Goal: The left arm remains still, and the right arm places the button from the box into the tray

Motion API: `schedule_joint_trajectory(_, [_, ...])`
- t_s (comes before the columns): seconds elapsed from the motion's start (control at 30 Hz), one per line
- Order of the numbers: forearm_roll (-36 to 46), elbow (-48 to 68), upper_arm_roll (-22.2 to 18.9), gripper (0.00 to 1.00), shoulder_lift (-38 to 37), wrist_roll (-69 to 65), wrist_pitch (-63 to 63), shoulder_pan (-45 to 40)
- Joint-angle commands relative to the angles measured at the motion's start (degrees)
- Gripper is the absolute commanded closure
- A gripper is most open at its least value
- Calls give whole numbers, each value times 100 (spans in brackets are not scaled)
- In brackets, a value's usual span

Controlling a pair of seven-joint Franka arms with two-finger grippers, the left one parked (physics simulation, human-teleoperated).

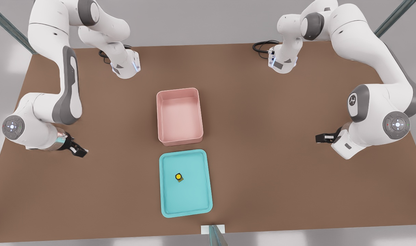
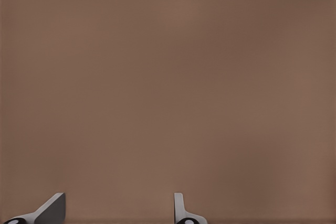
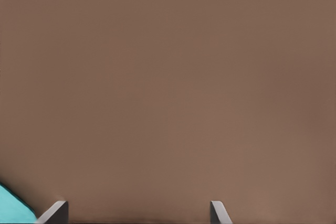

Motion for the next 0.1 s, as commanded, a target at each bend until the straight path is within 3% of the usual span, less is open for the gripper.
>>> schedule_joint_trajectory(0.0, [15, 38, -8, 0, -17, -3963, -278, 15])
schedule_joint_trajectory(0.07, [15, 38, 9, 0, 9, -3972, -375, 15])
